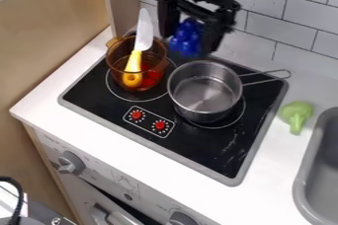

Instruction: Put the blue object in the silver pot.

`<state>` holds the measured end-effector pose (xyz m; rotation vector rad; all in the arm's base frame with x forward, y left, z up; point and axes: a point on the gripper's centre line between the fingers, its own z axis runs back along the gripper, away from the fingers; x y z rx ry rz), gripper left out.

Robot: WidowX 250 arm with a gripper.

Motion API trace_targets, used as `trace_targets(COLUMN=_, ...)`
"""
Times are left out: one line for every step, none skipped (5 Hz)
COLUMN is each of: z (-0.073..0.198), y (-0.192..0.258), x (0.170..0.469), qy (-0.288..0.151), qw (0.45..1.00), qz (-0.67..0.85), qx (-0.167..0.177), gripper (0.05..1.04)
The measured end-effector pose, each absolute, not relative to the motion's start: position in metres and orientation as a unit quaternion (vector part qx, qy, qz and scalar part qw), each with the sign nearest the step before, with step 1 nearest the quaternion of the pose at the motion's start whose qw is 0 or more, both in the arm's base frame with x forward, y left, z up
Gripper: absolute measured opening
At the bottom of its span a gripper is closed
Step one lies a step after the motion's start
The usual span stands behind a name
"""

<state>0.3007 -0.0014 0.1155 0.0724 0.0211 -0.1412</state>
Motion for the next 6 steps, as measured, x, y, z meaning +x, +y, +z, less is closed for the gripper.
trace_targets(z=0.104, y=0.010, x=0.313, qy=-0.013, qw=0.996, qz=-0.075, qx=0.035, gripper=0.890)
trace_targets(z=0.082, y=0.009, x=0.317, qy=-0.034, qw=0.996, qz=-0.074, qx=0.032, gripper=0.890)
trace_targets(z=0.065, y=0.001, x=0.322, qy=-0.054, qw=0.996, qz=-0.062, qx=0.037, gripper=0.890)
trace_targets(z=0.061, y=-0.005, x=0.326, qy=-0.065, qw=0.995, qz=-0.056, qx=0.042, gripper=0.890)
trace_targets(z=0.052, y=-0.006, x=0.330, qy=-0.063, qw=0.995, qz=-0.052, qx=0.051, gripper=0.890)
trace_targets(z=0.052, y=-0.008, x=0.330, qy=-0.065, qw=0.995, qz=-0.049, qx=0.056, gripper=0.938)
